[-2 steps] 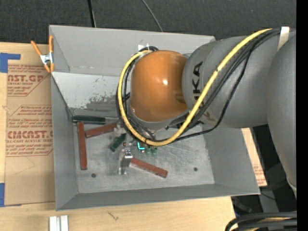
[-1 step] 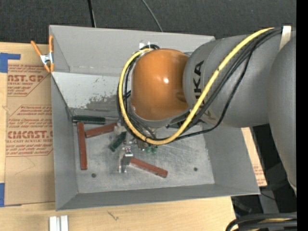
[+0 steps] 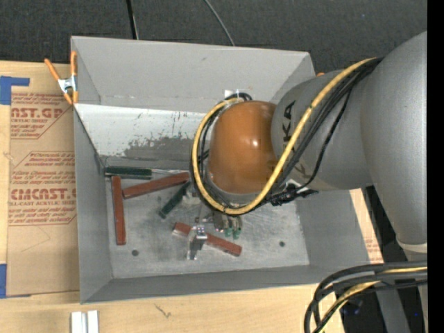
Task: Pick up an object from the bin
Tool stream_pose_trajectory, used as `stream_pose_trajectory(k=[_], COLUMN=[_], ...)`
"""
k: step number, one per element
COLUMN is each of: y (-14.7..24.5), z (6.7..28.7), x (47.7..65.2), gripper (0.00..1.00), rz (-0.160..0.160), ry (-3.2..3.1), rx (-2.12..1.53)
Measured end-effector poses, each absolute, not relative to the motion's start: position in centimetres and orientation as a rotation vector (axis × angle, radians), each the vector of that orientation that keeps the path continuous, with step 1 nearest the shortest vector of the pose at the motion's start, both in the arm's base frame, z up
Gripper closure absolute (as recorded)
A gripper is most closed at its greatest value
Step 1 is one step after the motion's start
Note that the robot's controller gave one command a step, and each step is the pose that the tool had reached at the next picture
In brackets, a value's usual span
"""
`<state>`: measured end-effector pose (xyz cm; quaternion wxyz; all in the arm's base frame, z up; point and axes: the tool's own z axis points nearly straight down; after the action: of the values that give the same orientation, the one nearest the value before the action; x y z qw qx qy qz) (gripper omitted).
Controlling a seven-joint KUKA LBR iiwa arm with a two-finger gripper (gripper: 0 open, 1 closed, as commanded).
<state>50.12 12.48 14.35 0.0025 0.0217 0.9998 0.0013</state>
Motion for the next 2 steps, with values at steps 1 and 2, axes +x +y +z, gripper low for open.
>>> stream_pose_trajectory(k=[1,2], y=[9.2,5.4], z=[13.6,10.3], x=[51.0,50.0], gripper=[0.00,0.00], rz=[-0.001,0.000], ry=[3.147,3.139], rx=[-0.023,-0.089])
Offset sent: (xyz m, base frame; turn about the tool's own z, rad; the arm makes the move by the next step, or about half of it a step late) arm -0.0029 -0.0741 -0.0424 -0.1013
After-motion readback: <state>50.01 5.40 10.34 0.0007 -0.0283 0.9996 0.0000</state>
